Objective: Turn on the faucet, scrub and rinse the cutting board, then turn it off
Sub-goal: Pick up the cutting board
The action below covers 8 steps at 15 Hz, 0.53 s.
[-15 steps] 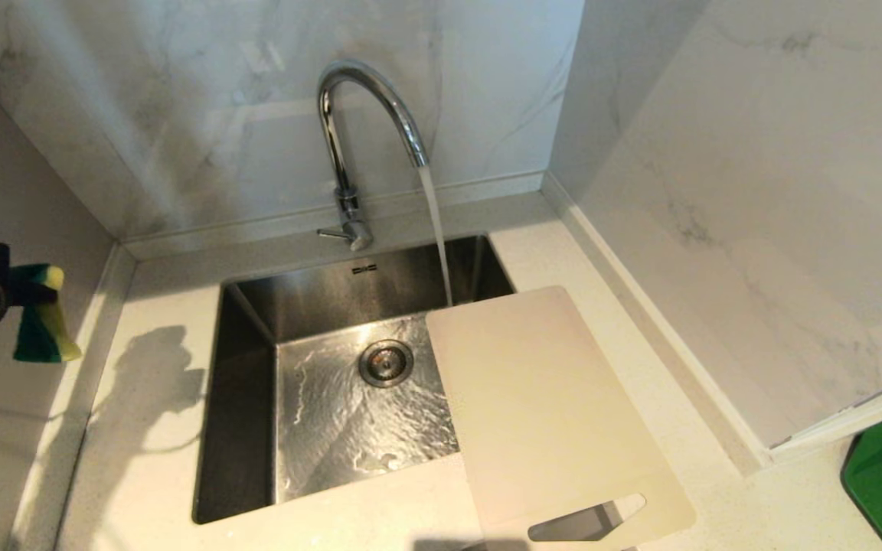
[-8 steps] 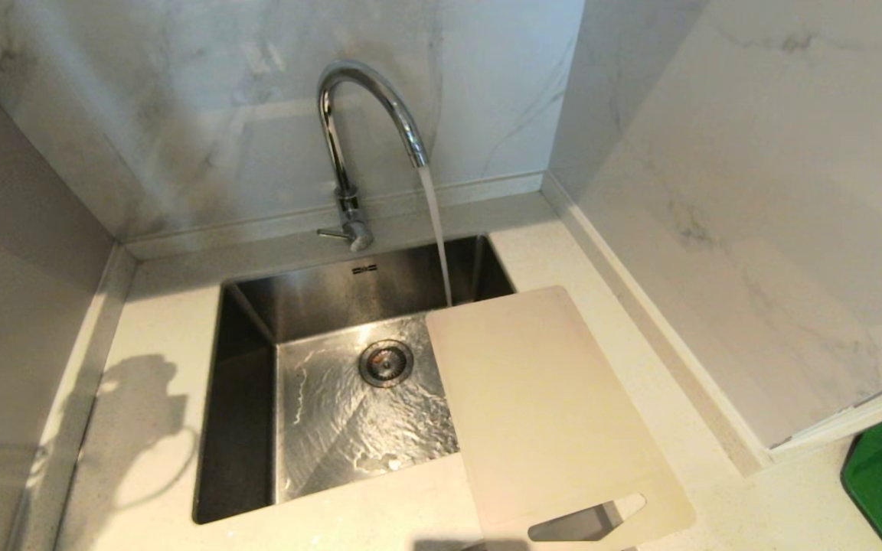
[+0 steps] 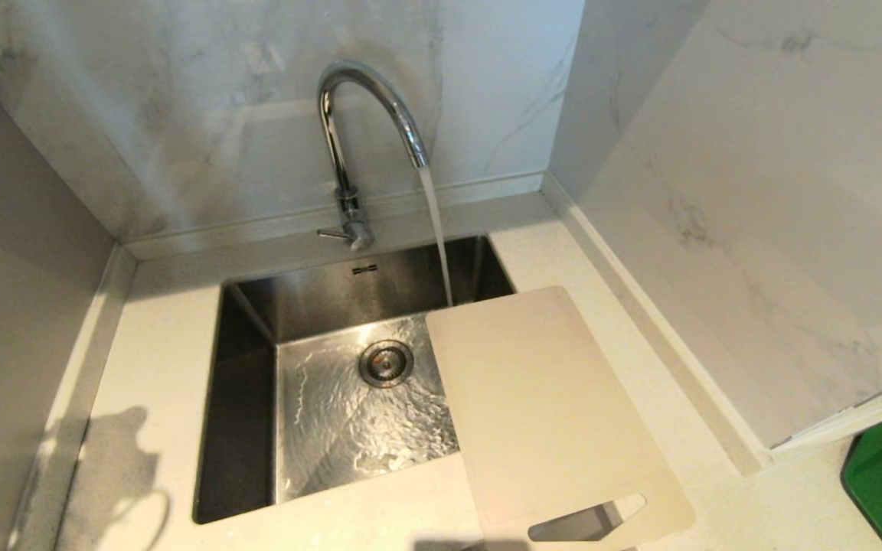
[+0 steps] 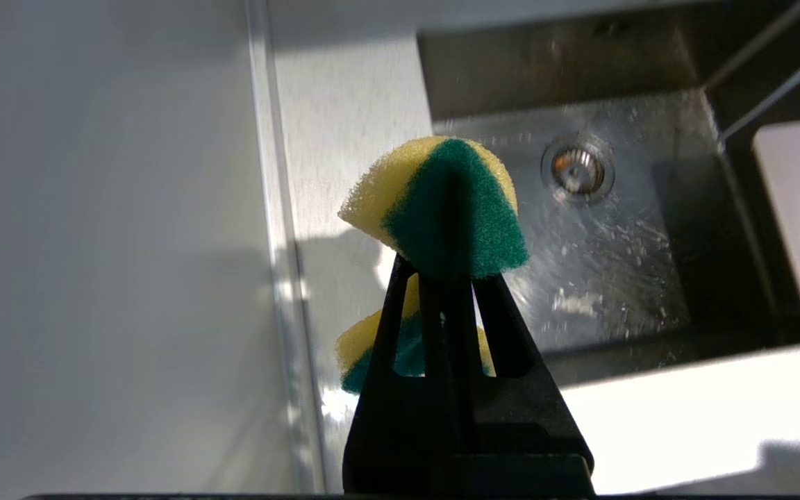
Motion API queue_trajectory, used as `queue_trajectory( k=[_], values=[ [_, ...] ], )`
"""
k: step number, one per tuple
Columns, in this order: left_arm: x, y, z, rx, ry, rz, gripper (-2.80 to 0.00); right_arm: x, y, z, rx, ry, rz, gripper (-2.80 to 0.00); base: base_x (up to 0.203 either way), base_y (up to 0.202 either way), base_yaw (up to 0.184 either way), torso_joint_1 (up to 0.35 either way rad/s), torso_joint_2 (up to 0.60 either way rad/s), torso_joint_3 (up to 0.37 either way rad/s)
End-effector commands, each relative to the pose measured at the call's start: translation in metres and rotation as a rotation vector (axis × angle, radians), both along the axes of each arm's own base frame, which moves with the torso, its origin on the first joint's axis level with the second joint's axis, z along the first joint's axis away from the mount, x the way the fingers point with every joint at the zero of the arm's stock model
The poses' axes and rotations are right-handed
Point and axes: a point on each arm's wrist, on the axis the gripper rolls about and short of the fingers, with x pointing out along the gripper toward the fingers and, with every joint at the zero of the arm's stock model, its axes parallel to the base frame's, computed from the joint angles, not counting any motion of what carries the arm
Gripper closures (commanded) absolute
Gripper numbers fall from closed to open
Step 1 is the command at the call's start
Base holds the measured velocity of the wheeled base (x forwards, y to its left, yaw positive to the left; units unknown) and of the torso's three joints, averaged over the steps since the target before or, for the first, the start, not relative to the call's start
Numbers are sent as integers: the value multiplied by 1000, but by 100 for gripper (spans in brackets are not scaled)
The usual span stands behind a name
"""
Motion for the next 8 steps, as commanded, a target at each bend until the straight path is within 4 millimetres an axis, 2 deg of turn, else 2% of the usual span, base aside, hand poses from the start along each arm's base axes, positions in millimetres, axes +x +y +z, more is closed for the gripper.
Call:
queue_trajectory(
  k=[1, 4, 8],
  values=[
    [-22, -4, -27, -8, 14, 4, 0, 0, 0, 0, 0, -1, 1, 0, 0, 0, 0, 0, 0, 0],
    [-41, -8, -51, -15, 25, -2, 0, 0, 0, 0, 0, -1, 1, 0, 0, 0, 0, 0, 0, 0],
    [-54, -10, -88, -13, 44, -25, 0, 0, 0, 0, 0, -1, 1, 0, 0, 0, 0, 0, 0, 0]
  ],
)
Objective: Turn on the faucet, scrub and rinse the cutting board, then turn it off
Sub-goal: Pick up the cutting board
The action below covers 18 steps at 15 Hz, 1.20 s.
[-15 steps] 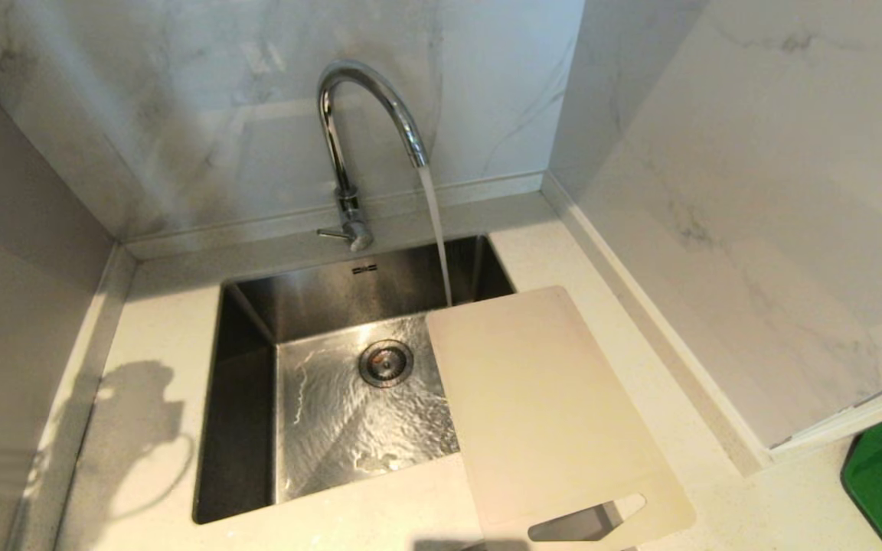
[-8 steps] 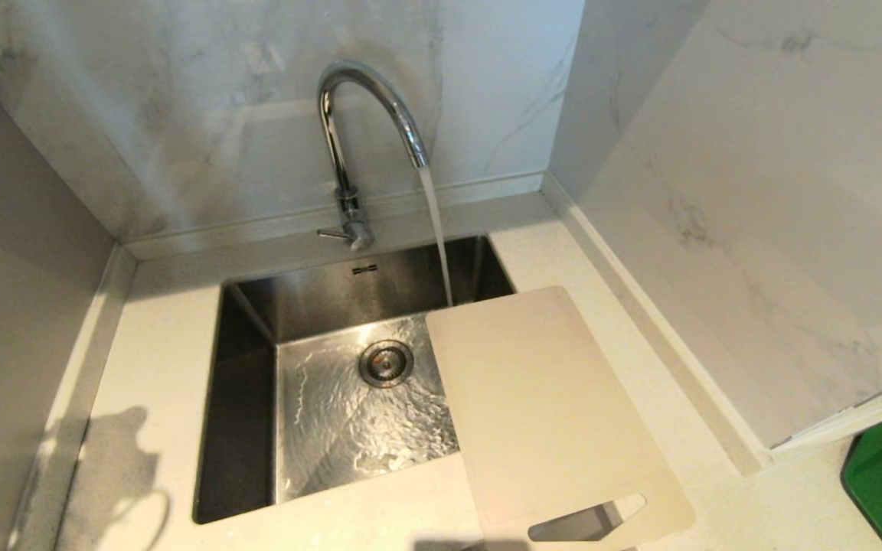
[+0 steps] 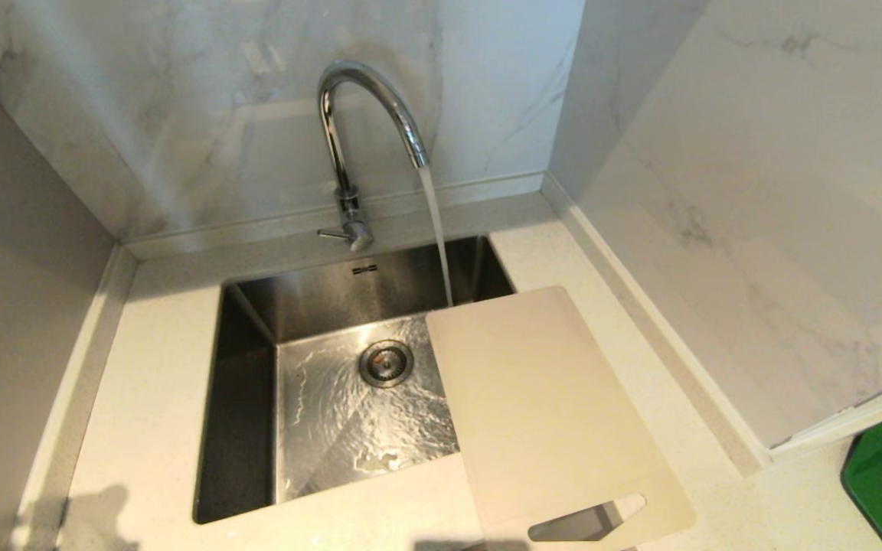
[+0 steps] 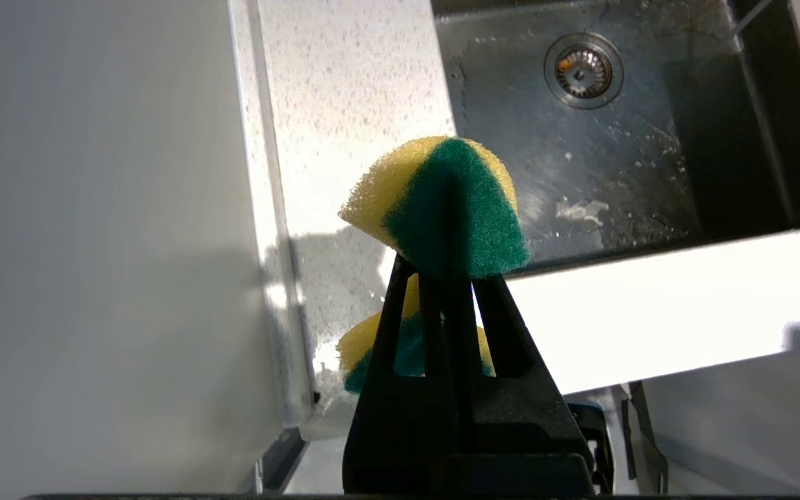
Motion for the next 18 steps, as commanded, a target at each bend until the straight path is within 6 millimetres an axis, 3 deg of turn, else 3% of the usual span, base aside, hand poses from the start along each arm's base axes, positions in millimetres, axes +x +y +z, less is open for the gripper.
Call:
queue_trajectory(
  k=[1, 7, 11, 18],
  values=[
    [-14, -3, -21, 17, -15, -21, 0, 0, 0, 0, 0, -1, 1, 0, 0, 0, 0, 0, 0, 0],
    [-43, -7, -76, 129, -75, -44, 0, 0, 0, 0, 0, 0, 0, 0, 0, 0, 0, 0, 0, 0],
    [-36, -4, -110, 153, -103, 9, 0, 0, 0, 0, 0, -1, 1, 0, 0, 0, 0, 0, 0, 0],
    [-48, -2, -128, 180, -170, -57, 0, 0, 0, 0, 0, -1, 0, 0, 0, 0, 0, 0, 0, 0]
  ],
)
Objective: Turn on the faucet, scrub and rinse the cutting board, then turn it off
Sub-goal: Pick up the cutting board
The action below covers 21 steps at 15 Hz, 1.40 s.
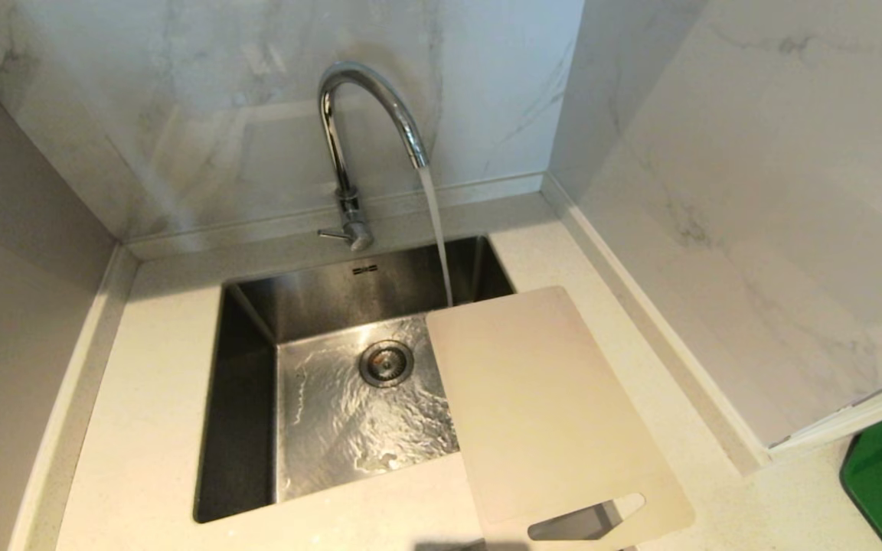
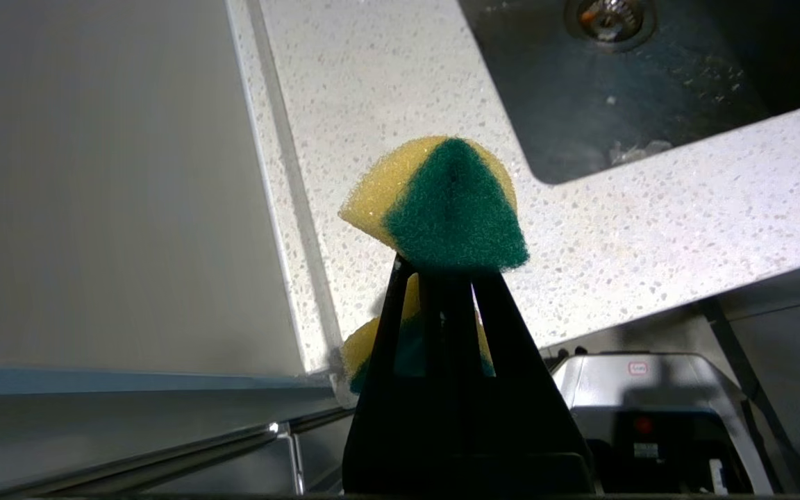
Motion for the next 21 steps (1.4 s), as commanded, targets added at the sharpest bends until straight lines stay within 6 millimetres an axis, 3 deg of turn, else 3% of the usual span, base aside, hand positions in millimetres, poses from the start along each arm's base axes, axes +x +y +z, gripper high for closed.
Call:
queue_trajectory(
  k=[1, 6, 21],
  values=[
    [-8, 0, -3, 2, -84, -23, 0, 0, 0, 0, 0, 0, -1, 0, 0, 0, 0, 0, 0, 0],
    [-13, -1, -12, 12, -217, -69, 0, 0, 0, 0, 0, 0, 0, 0, 0, 0, 0, 0, 0, 0],
    [-13, -1, -13, -67, -213, -54, 0, 0, 0, 0, 0, 0, 0, 0, 0, 0, 0, 0, 0, 0]
  ],
)
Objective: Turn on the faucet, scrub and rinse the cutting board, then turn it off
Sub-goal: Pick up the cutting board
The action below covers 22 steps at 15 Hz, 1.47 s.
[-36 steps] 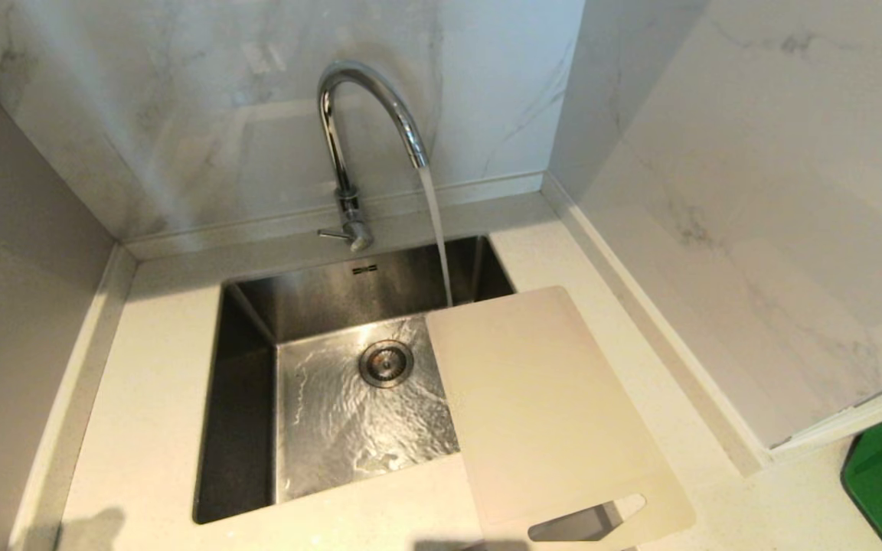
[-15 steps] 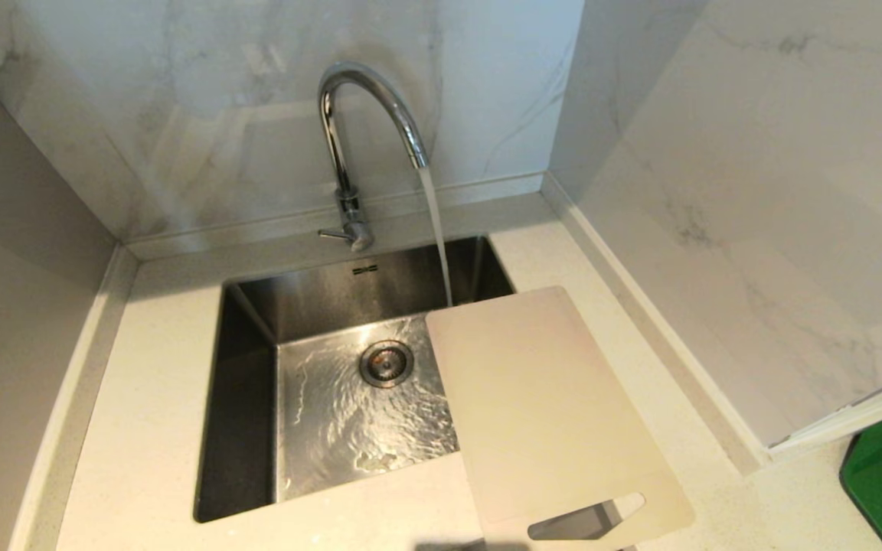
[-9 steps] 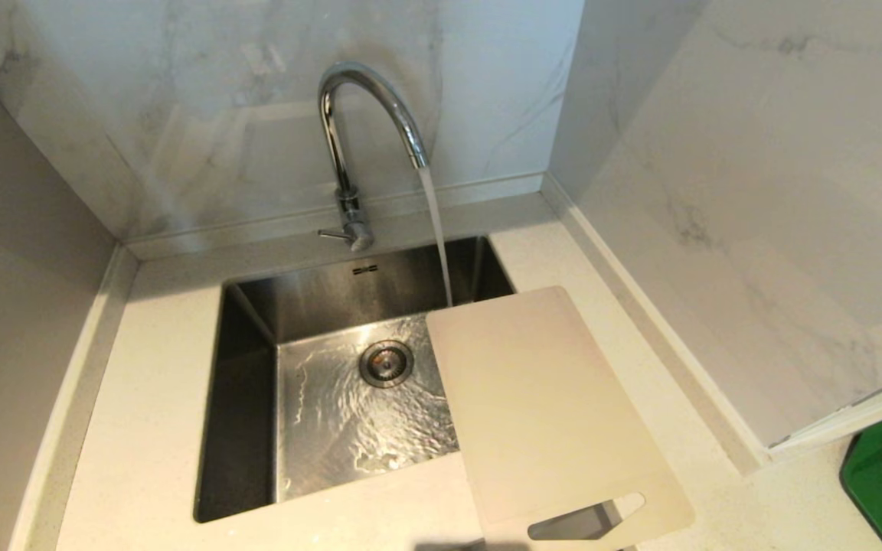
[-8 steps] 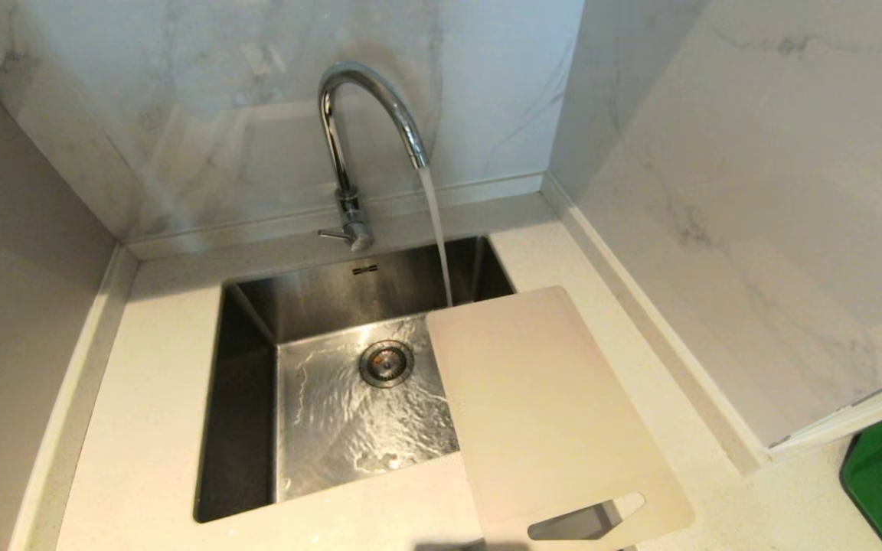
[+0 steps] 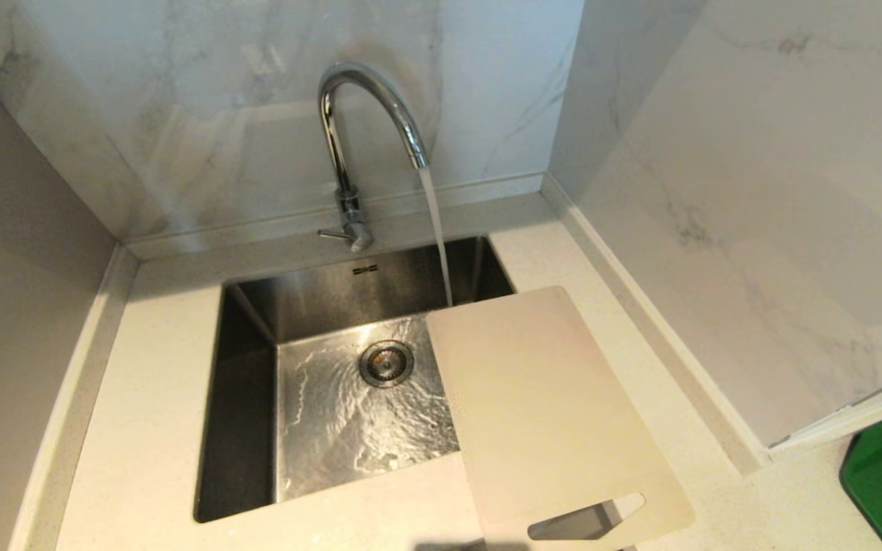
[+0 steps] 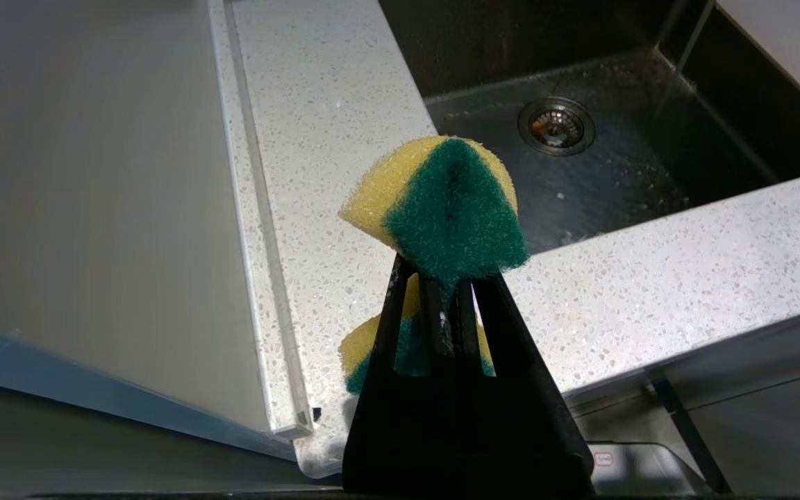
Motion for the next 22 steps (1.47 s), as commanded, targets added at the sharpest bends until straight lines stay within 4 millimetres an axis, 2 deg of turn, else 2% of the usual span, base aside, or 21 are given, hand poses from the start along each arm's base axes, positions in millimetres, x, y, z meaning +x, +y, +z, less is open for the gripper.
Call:
queue_trajectory(
  k=[1, 22],
  values=[
    [0, 0, 0, 0, 3, 0, 0, 0, 0, 0, 0, -1, 0, 0, 0, 0, 0, 0, 0, 0],
    [0, 0, 0, 0, 1, 0, 0, 0, 0, 0, 1, 4, 0, 0, 0, 0, 0, 0, 0, 0]
  ],
)
